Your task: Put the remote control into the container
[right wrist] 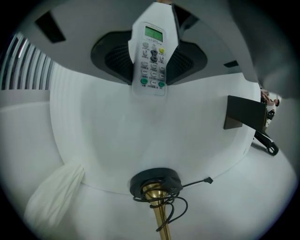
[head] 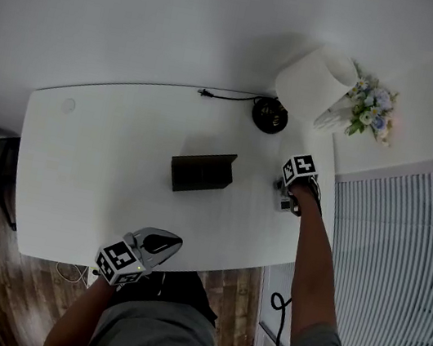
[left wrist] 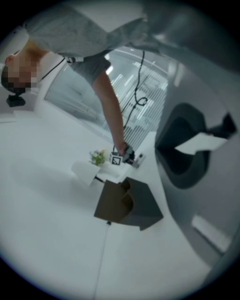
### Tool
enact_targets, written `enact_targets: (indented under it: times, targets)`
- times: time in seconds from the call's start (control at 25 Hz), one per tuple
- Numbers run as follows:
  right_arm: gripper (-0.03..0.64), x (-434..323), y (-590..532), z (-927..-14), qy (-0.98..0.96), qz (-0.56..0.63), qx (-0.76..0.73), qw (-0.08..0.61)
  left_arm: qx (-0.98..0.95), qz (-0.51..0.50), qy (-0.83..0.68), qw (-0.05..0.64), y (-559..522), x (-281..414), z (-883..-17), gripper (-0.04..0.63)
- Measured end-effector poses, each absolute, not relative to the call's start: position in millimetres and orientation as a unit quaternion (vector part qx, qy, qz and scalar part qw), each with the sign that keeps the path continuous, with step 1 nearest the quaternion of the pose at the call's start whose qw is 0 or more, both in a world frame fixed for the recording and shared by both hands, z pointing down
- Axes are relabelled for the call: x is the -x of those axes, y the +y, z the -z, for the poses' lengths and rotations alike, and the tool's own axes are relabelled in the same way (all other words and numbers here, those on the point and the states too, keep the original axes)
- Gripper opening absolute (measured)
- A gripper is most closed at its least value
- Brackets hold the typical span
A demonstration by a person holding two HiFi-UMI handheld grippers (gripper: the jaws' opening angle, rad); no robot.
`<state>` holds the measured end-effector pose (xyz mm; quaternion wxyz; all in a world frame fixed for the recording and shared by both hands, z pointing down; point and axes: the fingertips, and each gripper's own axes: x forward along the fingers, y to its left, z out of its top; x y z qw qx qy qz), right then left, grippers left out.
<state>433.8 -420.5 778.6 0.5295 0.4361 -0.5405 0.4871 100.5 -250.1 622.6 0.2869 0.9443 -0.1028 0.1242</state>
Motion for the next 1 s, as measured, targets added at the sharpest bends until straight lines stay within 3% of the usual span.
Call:
enact_targets:
  times: [0.28, 0.68, 1.0]
  targets:
    - [0.224, -430.3, -416.9, -768.9, -0.569, -0.524, -0.448, 0.447, -0.944, -0.121, -0.117, 0.283, -251.5, -91.2, -618.2, -0.002]
    - [0.224, -371.3, -420.6, -698.0, -0.673, -0.541, -0.461, 0.205, -0.945, -0.109, -0.127, 0.280, -243.5, -78.4, -611.0, -0.002]
    - [0.224, -328.2, -397.4, -650.9, -0.726, -0.487, -0.465, 0.141, -0.949, -0.107, -0.132, 0.266, -233.4, -65.4, -605.5, -0.002]
